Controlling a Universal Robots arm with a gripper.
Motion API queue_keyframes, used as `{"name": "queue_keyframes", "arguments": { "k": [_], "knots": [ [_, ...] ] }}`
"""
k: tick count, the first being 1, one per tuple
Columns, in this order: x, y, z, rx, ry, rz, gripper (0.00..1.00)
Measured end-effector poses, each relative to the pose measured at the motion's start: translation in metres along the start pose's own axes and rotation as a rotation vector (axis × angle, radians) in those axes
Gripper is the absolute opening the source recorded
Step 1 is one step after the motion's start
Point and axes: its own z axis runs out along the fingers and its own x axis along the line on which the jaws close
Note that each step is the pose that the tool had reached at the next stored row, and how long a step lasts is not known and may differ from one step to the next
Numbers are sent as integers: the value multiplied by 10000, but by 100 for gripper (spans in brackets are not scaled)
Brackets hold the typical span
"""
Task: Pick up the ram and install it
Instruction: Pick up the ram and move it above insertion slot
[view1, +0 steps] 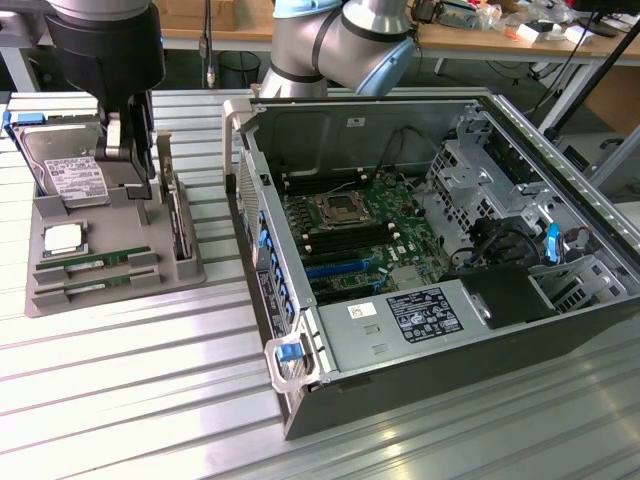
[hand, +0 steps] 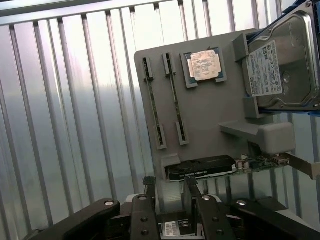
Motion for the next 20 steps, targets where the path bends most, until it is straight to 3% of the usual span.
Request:
{"name": "queue_keyframes", "arguments": {
  "k": [20],
  "knots": [
    [7,-1,163,0,1,-7,36]
  ]
}}
